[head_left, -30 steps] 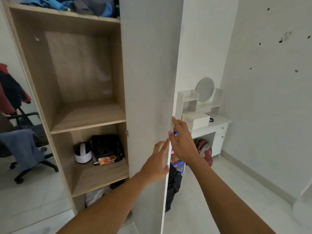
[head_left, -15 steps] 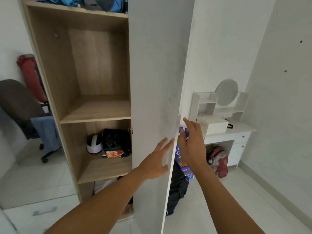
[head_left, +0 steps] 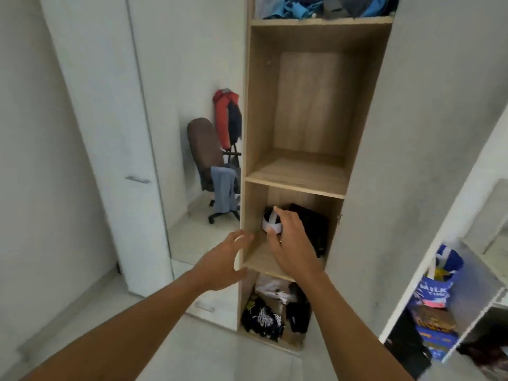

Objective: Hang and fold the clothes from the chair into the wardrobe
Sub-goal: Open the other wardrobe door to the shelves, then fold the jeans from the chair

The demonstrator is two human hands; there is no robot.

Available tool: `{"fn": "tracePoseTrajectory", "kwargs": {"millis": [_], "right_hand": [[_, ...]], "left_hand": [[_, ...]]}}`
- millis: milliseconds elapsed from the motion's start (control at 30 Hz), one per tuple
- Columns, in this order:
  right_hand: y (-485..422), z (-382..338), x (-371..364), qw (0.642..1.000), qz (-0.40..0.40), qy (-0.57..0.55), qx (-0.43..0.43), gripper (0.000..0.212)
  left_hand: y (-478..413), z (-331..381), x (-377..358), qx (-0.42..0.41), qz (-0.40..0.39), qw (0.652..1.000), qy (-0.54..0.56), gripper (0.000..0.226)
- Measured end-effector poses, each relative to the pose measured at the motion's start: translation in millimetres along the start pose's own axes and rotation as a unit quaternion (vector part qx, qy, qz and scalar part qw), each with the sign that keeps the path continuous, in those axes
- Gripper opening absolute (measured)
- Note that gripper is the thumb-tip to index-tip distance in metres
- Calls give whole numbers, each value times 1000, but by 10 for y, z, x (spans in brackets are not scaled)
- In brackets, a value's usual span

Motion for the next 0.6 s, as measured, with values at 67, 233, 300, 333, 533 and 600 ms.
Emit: {"fn": "tracePoseTrajectory", "kwargs": {"millis": [67, 233, 300, 333, 533, 600], "right_hand": [[-39, -372, -564, 998, -52, -16, 23, 50], [187, -1526, -1863, 979, -177, -56, 86, 50], [403, -2012, -2314, 965, -219, -78, 118, 50], [530, -2243, -2538, 958, -241, -84, 134, 50], [1481, -3659, -3631, 907, -344, -124, 209, 51], [1790, -4087, -3906, 891, -368, -136, 230, 51]], "left_hand": [[380, -522, 367, 80, 15, 996, -40, 79], [1599, -1617, 1269, 242, 69, 964, -84, 76], [2149, -1984, 1565, 300, 88, 945, -96, 75], [2428, -2153, 1696, 327, 94, 934, -104, 74], [4141, -2967, 2346, 436, 131, 882, -122, 73], [4684, -3190, 2536, 461, 139, 868, -122, 74]]}}
Point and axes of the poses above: each hand's wrist, its own y-axis away from the middle knuckle, its own x-axis out of the back of the hand, z = x × y, the point moved 5 cm from there along -y, towards the middle knuckle, and after that the axes turned 6 degrees about z, right-handed, at the moved point
